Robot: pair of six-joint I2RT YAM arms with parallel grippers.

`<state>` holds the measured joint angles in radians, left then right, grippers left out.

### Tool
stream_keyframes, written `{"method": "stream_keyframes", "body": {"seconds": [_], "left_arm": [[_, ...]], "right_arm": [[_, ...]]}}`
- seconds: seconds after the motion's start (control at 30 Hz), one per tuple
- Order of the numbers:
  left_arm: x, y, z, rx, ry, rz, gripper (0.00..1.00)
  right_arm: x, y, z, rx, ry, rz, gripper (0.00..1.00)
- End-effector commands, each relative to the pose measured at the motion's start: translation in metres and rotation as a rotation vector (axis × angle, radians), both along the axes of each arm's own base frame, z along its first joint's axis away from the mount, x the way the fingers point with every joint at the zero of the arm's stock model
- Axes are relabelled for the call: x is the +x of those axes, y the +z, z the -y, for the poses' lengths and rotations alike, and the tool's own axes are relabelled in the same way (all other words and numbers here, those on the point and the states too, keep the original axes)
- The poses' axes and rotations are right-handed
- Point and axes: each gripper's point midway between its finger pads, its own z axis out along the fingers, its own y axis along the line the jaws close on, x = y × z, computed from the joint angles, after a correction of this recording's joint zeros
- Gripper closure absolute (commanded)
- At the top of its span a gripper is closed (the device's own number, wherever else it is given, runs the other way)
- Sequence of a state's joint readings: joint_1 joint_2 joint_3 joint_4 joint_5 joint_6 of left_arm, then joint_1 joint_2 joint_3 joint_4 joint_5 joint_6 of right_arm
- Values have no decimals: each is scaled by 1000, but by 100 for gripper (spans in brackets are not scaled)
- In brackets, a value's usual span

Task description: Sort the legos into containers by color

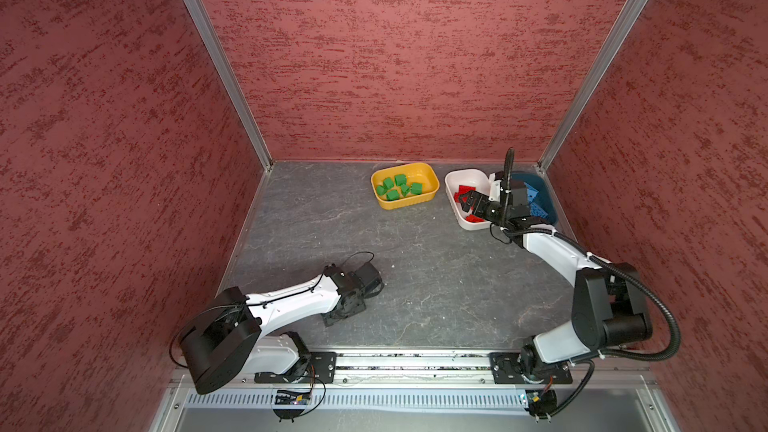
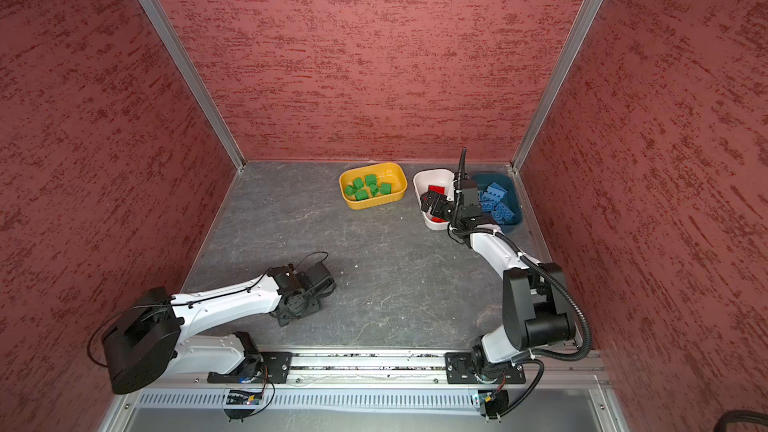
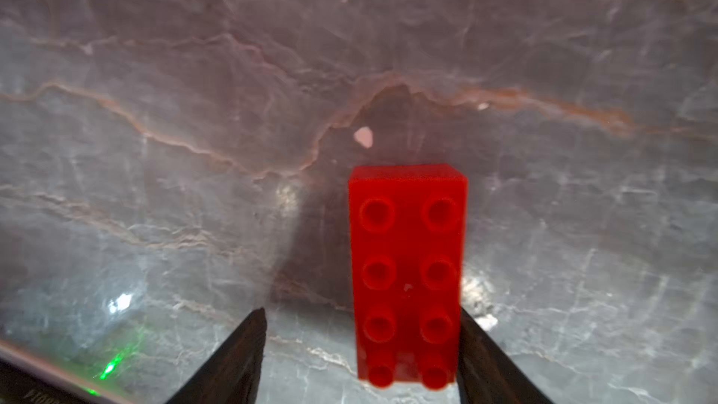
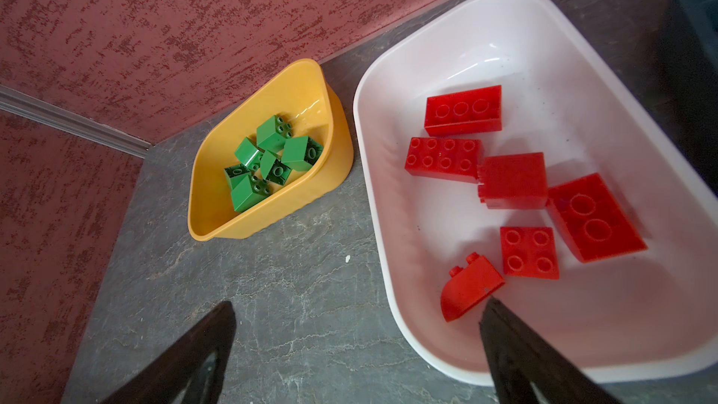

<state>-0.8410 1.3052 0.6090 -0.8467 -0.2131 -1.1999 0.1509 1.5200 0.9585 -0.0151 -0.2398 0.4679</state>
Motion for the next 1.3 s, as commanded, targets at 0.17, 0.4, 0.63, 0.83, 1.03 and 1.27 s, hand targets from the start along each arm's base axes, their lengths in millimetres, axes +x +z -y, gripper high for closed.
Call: {"method": "stream_keyframes", "body": {"seconds": [0.17, 0.4, 0.63, 0.83, 1.03, 1.27], "left_arm": [[15, -11, 22, -63, -43, -1, 59], [48, 17, 65, -130, -268, 132, 74], [106, 72, 158, -251, -678, 395, 81], [145, 107, 223, -316, -936, 586, 82], [172, 147, 256, -420, -1102, 785, 84], [184, 177, 279, -422, -1216, 952, 84]], "right_arm": [[6, 14, 0, -12, -19, 35, 1], [-2, 24, -7, 16, 28, 67, 1], [-16, 37, 6, 41, -55, 89, 1], [-40, 47, -34, 173, 171, 61, 1], [-75, 55, -66, 297, 394, 14, 3], [-93, 44, -91, 351, 526, -37, 15]]}}
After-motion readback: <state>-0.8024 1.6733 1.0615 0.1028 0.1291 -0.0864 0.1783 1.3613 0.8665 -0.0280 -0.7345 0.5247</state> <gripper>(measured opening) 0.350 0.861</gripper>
